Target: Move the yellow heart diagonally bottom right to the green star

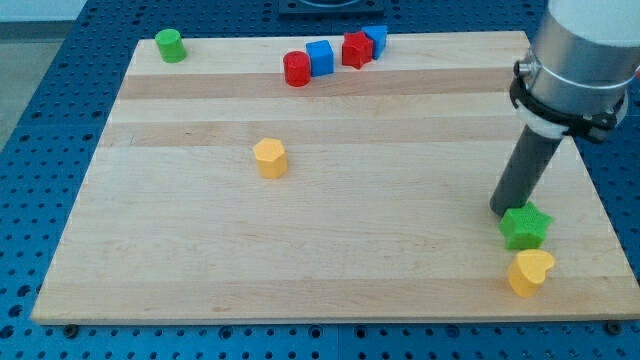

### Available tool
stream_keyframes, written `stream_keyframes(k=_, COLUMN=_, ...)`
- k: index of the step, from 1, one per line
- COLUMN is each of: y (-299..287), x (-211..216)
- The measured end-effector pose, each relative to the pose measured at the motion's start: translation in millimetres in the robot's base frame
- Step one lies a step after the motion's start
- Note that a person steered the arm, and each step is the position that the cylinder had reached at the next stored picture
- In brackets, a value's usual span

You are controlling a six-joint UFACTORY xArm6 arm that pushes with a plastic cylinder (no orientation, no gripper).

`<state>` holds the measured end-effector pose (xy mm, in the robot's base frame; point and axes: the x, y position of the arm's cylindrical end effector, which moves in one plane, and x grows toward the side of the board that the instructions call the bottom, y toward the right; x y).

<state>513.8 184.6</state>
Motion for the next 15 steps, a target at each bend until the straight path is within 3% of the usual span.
stream_keyframes(k=3, y=-43, x=11)
stream_keyframes(k=8, y=-78, x=82)
stream_keyframes(k=15, y=6, x=80)
